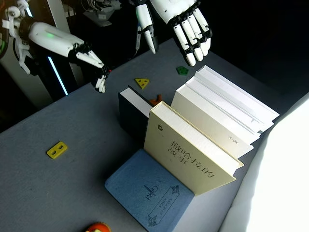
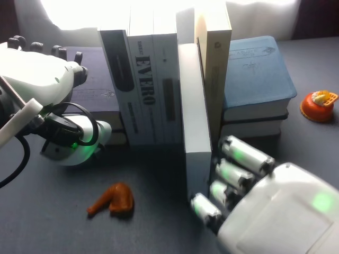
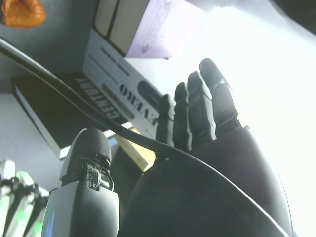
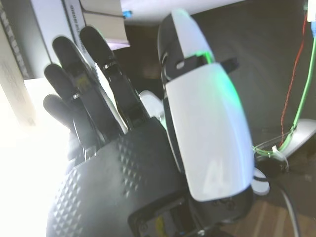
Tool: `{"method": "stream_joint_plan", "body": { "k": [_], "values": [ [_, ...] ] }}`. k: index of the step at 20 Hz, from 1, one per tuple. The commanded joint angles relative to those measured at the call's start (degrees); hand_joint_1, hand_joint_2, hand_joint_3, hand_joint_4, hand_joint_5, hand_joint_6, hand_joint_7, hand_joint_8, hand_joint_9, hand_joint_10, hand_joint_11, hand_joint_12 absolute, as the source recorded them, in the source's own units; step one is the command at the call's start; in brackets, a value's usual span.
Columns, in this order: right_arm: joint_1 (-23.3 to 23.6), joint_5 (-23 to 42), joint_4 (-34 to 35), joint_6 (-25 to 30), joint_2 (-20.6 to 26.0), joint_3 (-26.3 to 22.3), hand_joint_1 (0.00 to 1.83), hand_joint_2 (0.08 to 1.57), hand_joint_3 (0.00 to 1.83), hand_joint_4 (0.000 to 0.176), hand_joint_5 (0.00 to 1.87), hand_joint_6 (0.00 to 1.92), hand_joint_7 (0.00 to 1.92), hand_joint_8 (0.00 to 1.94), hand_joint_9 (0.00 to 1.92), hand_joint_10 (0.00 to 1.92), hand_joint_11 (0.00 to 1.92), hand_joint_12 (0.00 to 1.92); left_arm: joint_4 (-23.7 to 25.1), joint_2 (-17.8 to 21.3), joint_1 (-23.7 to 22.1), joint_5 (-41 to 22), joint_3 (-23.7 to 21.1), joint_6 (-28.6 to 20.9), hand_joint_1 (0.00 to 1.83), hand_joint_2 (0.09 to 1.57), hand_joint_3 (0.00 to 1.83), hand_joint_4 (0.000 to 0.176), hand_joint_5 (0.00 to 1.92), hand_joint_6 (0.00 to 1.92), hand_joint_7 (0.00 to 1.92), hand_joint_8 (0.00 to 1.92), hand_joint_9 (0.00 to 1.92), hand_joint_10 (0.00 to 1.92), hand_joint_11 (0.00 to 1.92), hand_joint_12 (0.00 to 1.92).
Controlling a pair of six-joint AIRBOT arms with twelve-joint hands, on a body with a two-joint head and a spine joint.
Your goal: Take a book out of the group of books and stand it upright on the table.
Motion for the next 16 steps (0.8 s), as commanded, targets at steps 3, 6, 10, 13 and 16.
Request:
{"method": "stream_joint_plan", "body": {
  "k": [3,6,10,13,16],
  "values": [
    [4.41,6.26,-5.01,-0.09,0.86,-0.44,0.13,1.22,0.0,0.0,0.54,0.89,0.62,0.71,0.39,1.21,0.05,1.81,5.84,0.07,-0.8,0.4,0.11,0.23,0.27,1.34,0.0,0.0,0.31,0.04,0.37,0.04,0.34,0.05,0.0,1.13],
    [8.25,6.34,-4.97,1.82,1.9,0.78,0.11,1.24,0.0,0.0,0.64,0.93,0.72,0.93,0.49,1.38,0.17,1.92,5.84,0.06,-0.77,0.4,0.06,0.23,0.36,1.34,0.0,0.0,0.74,0.08,0.86,0.07,0.74,0.2,0.18,1.46],
    [11.87,2.47,-4.98,7.1,3.52,4.82,0.08,1.23,0.0,0.0,0.74,0.96,0.91,0.9,0.64,1.42,0.26,1.92,5.84,0.04,-0.87,0.4,0.05,0.23,0.38,1.36,0.0,0.0,0.94,0.1,0.9,0.55,0.57,1.19,0.31,1.74],
    [14.56,-6.26,-4.98,14.0,6.99,7.86,0.1,1.23,0.0,0.0,0.75,1.04,0.92,0.94,0.63,1.43,0.27,1.92,5.83,0.05,-0.91,0.41,-0.02,0.23,0.42,1.36,0.0,0.0,0.95,0.15,0.74,1.11,0.57,1.52,0.33,1.91],
    [16.77,-14.27,-4.98,19.61,10.16,10.67,0.11,1.22,0.0,0.0,0.76,1.04,0.9,1.03,0.64,1.51,0.28,1.92,5.81,0.03,-1.11,0.41,0.03,0.23,0.37,1.37,0.0,0.0,0.96,0.17,0.81,1.12,0.7,1.48,0.47,1.86]
  ]
}}
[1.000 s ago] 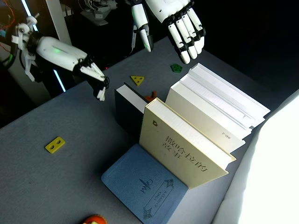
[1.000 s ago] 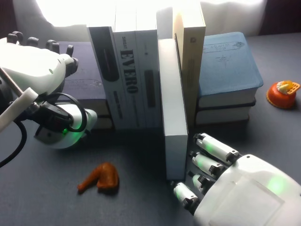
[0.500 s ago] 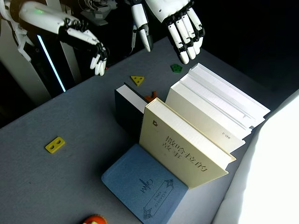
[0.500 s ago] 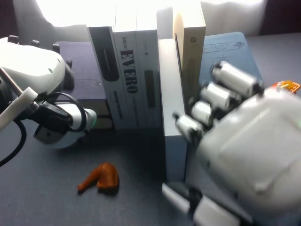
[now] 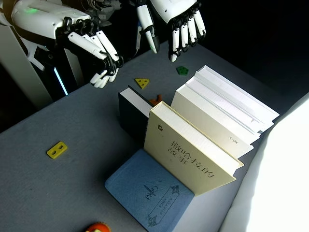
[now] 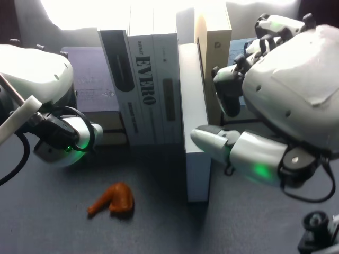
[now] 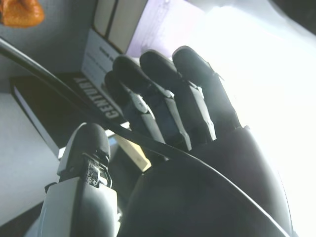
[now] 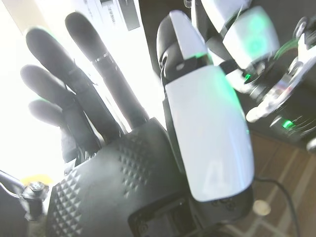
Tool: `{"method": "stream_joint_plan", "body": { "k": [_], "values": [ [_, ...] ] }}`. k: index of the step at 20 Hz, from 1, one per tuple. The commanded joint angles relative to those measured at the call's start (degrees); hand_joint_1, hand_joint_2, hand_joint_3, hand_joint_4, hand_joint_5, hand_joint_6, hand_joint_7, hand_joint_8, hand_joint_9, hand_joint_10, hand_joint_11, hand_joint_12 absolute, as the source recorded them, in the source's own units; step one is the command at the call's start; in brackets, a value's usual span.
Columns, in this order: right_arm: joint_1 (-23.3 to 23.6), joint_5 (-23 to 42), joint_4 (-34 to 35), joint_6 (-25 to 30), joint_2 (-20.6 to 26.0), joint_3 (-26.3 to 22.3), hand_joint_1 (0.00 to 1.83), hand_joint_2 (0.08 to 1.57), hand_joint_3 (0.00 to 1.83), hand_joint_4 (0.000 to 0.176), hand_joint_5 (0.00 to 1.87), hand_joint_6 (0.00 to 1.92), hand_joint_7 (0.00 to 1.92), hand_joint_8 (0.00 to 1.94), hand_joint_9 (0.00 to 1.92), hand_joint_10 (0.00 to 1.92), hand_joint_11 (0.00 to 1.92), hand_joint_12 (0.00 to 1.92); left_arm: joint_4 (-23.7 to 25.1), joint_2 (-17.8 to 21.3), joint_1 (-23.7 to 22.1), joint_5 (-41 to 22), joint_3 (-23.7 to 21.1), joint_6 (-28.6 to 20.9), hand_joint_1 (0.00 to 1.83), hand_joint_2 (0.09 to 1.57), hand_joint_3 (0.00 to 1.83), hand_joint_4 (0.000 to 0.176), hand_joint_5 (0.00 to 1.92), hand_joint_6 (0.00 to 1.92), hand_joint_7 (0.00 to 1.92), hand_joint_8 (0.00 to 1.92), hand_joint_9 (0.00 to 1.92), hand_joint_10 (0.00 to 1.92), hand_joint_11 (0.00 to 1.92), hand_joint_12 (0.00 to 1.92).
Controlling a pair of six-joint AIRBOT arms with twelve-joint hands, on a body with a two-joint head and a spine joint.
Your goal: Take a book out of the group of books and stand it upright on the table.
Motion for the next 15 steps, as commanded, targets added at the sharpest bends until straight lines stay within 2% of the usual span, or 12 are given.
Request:
{"method": "stream_joint_plan", "body": {
  "k": [1,3,4,5,6,7,8,9,10,11,13,15],
  "values": [
    [1.05,0.59,-3.89,0.64,0.33,0.17,0.09,1.24,0.0,0.0,0.75,1.08,0.89,1.07,0.63,1.53,0.29,1.92,5.59,0.03,-0.76,0.47,0.11,0.25,0.4,1.36,0.0,0.0,0.96,0.18,0.85,1.13,0.74,1.5,0.5,1.88],
    [1.09,0.04,-3.88,0.89,0.63,1.41,0.08,1.24,0.0,0.0,0.73,1.27,0.87,1.14,0.61,1.52,0.25,1.92,5.59,0.03,-0.76,0.47,0.11,0.25,0.46,1.35,0.0,0.0,0.98,0.21,0.86,1.26,0.74,1.63,0.49,1.92],
    [1.0,-0.69,-3.88,1.34,0.89,1.98,0.08,1.25,0.0,0.0,0.76,1.44,0.89,1.25,0.64,1.63,0.29,1.92,5.59,0.01,-0.78,0.47,0.06,0.25,0.44,1.36,0.0,0.0,0.94,0.42,0.86,1.38,0.75,1.72,0.51,1.92],
    [0.99,-1.71,-3.88,2.5,1.31,2.46,0.06,1.25,0.0,0.0,0.77,1.55,0.89,1.33,0.64,1.67,0.29,1.92,5.59,0.0,-0.78,0.47,0.02,0.25,0.4,1.38,0.0,0.0,0.84,0.86,0.85,1.51,0.76,1.8,0.53,1.92],
    [1.06,-2.55,-3.92,4.07,1.74,2.93,0.05,1.26,0.0,0.0,0.78,1.58,0.9,1.39,0.68,1.74,0.33,1.92,5.59,0.0,-0.77,0.47,-0.02,0.25,0.36,1.39,0.0,0.0,0.78,1.17,0.85,1.57,0.76,1.83,0.55,1.92],
    [1.34,-3.09,-3.85,5.28,2.05,3.42,0.04,1.26,0.0,0.0,0.79,1.59,0.94,1.42,0.75,1.76,0.37,1.92,5.59,0.0,-0.76,0.47,-0.05,0.25,0.39,1.38,0.0,0.0,0.77,1.29,0.87,1.64,0.8,1.88,0.63,1.92],
    [2.07,-5.04,-3.85,5.68,2.37,4.12,0.03,1.26,0.0,0.0,0.8,1.58,0.95,1.46,0.78,1.78,0.38,1.92,5.59,0.0,-0.74,0.47,-0.06,0.25,0.42,1.37,0.0,0.0,0.74,1.36,0.87,1.69,0.81,1.91,0.66,1.92],
    [2.66,-6.42,-3.85,5.96,2.57,4.75,0.04,1.26,0.0,0.0,0.79,1.57,0.95,1.37,0.77,1.67,0.36,1.92,5.59,-0.01,-0.71,0.47,-0.06,0.25,0.45,1.36,0.0,0.0,0.73,1.34,0.87,1.71,0.82,1.92,0.66,1.92],
    [2.97,-7.54,-3.85,6.42,2.66,5.3,0.04,1.26,0.0,0.0,0.78,1.56,0.94,1.31,0.76,1.6,0.31,1.92,5.59,-0.01,-0.67,0.47,-0.06,0.25,0.43,1.37,0.0,0.0,0.72,1.41,0.86,1.74,0.82,1.92,0.64,1.92],
    [3.15,-8.1,-3.85,6.75,2.68,5.64,0.03,1.26,0.0,0.0,0.79,1.63,0.93,1.39,0.76,1.7,0.35,1.92,5.59,-0.01,-0.65,0.47,-0.06,0.25,0.44,1.37,0.0,0.0,0.73,1.43,0.87,1.74,0.85,1.92,0.67,1.92],
    [3.32,-8.04,-3.85,6.98,2.65,6.02,0.05,1.26,0.0,0.0,0.78,1.64,0.93,1.43,0.77,1.73,0.39,1.92,5.58,-0.02,-0.63,0.47,-0.09,0.25,0.41,1.39,0.0,0.0,0.74,1.57,0.87,1.81,0.85,1.92,0.69,1.92],
    [3.25,-8.0,-3.85,7.01,2.62,6.0,0.03,1.26,0.0,0.0,0.76,1.52,0.94,1.41,0.77,1.72,0.41,1.92,5.57,-0.02,-0.61,0.47,-0.1,0.25,0.38,1.4,0.0,0.0,0.73,1.53,0.86,1.76,0.81,1.92,0.66,1.92]
  ]
}}
